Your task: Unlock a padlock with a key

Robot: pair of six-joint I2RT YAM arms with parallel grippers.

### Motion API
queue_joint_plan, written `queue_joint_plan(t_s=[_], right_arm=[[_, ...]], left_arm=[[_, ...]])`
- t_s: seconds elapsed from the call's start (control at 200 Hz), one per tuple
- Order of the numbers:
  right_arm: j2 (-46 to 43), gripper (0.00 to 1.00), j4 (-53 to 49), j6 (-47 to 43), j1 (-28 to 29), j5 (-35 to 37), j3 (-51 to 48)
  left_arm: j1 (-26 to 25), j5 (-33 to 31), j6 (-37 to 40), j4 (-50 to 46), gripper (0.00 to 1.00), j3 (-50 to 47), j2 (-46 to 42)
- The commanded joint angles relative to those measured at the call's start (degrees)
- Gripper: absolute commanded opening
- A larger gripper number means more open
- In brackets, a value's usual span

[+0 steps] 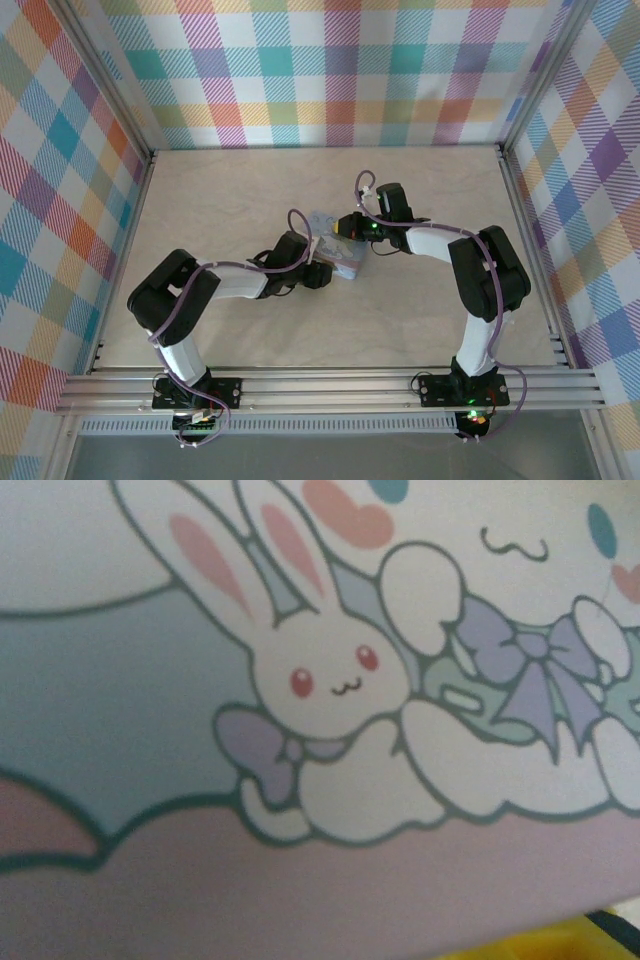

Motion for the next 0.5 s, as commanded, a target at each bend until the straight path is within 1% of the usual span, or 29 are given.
queue_joint_plan(t_s=[0.0,0.245,0.365,0.495], right_arm=[[2.43,0.01,-7.17,-0.46,-0.43,3.32,-2.92],[1.81,0.01,-7.28,-0.45,-0.45,3.54,-3.27],[1.63,0.01,-7.28,-0.30,-0.43,3.56,-3.45],[1.64,0.01,-7.02,-0.14,-0.43,3.37,-3.59]], left_arm=[[-2.32,-3.36,0.44,4.20,0.46,-0.45,1.75],[-3.81,-6.18,-0.75,3.59,0.42,0.95,2.78],[-4.53,-6.80,-0.82,3.15,0.41,1.48,2.78],[-4.68,-7.23,-1.05,2.72,0.37,1.85,3.01]])
